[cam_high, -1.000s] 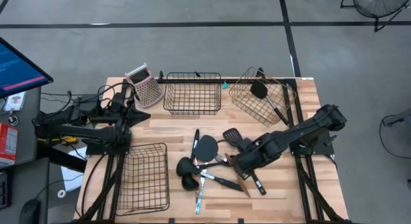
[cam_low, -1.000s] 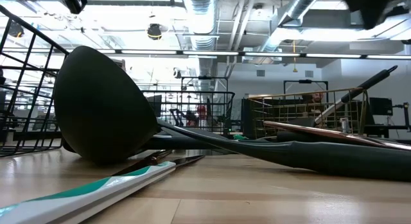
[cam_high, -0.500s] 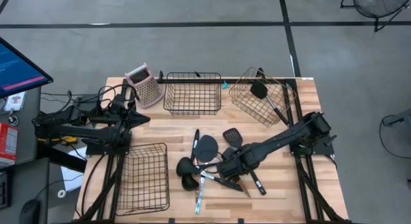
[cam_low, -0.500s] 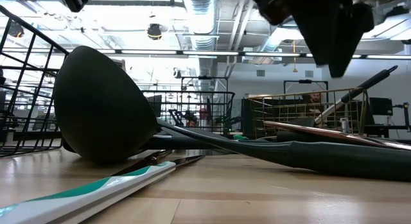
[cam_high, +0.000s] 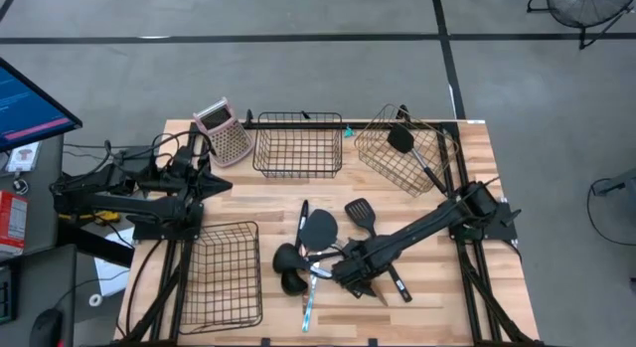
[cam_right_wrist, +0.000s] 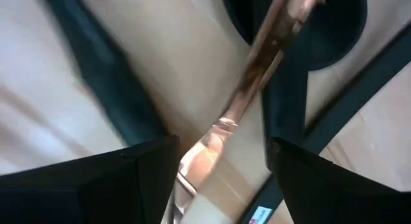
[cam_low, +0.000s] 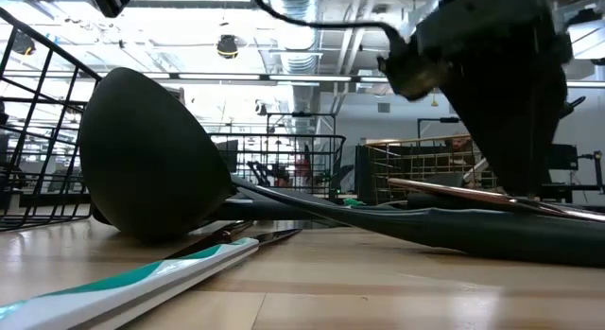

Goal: Pick & Place Kitchen Items
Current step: Put the brown knife into the top black wire basket

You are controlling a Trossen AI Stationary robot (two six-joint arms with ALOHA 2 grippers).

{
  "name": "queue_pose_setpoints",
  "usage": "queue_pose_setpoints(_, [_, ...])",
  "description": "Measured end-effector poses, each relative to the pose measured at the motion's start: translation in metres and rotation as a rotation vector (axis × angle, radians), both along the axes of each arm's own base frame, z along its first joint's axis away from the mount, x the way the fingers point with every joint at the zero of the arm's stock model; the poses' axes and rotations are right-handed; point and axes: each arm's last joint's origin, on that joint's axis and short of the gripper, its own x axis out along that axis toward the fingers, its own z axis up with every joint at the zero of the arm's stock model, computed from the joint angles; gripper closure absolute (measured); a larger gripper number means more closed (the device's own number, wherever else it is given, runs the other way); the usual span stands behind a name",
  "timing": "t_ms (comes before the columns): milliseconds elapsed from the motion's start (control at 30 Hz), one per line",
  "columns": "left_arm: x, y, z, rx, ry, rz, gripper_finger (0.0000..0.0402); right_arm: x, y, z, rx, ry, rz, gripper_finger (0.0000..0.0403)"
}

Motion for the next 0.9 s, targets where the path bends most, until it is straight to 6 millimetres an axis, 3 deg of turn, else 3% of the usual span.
queue_pose_setpoints(467, [0.000,0.000,0.000,-0.003,0.000,0.000,0.0399,0.007,-0.002,-0.010,0.011,-0.081,0.014,0.0198])
queue_pose_setpoints(567, [0.000,0.000,0.000,-0.003,0.000,0.000,0.0399,0.008,-0.003,-0.012,0.008,-0.088,0.010,0.0217])
queue_pose_setpoints(733, [0.000,0.000,0.000,-0.003,-0.001,0.000,0.0399,0.001,-0.007,-0.032,0.022,-0.079,-0.046,0.0256])
queue_pose_setpoints(900, [0.000,0.000,0.000,-0.003,0.000,0.000,0.0399,-0.001,-0.009,-0.034,0.025,-0.071,-0.042,0.0297])
